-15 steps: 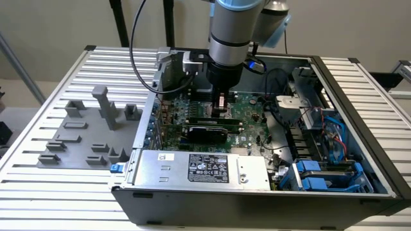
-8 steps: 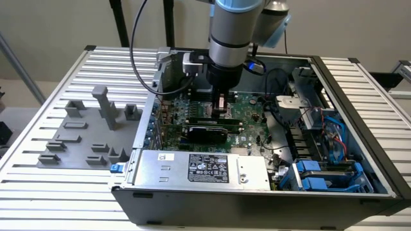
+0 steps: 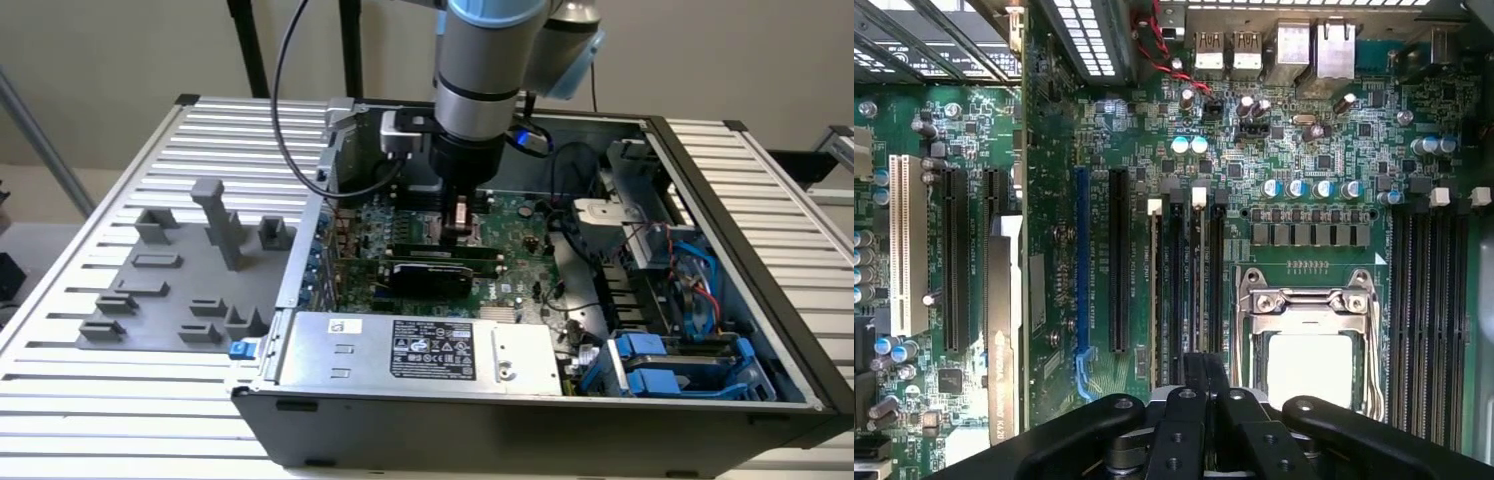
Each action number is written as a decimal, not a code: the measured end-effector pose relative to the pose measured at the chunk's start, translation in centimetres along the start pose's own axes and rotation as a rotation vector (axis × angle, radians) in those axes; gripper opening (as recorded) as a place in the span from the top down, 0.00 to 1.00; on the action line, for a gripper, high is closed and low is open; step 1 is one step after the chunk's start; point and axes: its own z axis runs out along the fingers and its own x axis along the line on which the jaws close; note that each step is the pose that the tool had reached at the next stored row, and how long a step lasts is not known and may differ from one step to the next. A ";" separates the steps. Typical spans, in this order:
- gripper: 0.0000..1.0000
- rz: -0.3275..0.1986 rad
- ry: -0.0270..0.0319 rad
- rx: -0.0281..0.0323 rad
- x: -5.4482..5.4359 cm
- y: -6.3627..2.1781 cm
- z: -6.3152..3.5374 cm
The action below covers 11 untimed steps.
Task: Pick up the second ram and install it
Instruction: 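Press down the second ram until it locks into place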
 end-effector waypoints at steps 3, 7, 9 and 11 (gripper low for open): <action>1.00 0.000 -0.0002 0.0004 -0.1 -0.06 0.05; 1.00 0.000 0.0000 0.0004 -0.1 -0.12 0.30; 1.00 0.000 0.0000 0.0006 -0.1 -0.13 0.52; 1.00 0.000 0.0013 0.0004 -0.1 -0.13 0.72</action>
